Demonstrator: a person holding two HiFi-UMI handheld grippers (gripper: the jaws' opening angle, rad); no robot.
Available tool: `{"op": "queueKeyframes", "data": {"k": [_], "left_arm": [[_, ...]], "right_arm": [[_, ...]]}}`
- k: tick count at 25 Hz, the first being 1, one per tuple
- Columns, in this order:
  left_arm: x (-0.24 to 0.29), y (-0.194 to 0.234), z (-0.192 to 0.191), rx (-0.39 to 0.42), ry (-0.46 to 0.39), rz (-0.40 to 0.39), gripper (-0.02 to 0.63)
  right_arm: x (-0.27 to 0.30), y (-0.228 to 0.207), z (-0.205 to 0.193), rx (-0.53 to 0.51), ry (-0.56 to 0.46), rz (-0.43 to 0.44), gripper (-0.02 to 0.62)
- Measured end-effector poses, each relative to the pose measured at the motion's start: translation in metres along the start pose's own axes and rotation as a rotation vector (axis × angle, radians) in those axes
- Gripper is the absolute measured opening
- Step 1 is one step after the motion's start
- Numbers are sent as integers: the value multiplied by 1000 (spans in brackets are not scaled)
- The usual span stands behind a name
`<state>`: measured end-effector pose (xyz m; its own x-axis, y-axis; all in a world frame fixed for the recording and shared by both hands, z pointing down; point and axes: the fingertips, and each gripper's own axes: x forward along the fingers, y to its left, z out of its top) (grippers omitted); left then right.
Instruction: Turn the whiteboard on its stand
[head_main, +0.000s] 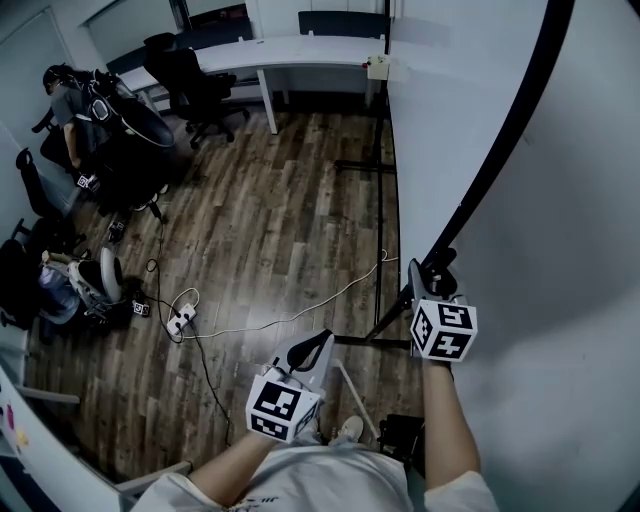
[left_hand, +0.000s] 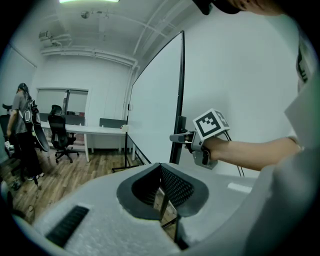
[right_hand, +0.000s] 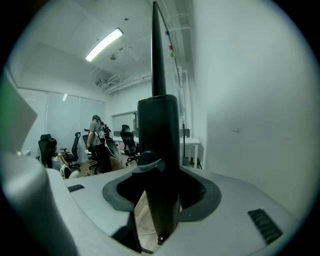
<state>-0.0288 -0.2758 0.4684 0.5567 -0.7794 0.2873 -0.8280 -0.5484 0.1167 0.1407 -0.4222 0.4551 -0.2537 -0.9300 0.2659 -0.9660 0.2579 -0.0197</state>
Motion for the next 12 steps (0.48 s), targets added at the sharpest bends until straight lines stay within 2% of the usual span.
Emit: {"op": "queueKeyframes", "data": {"k": [12], "left_arm": [[-23, -4, -4, -6, -1, 17, 11]], "right_arm": [[-5, 11, 0, -12, -2, -14, 186]]}}
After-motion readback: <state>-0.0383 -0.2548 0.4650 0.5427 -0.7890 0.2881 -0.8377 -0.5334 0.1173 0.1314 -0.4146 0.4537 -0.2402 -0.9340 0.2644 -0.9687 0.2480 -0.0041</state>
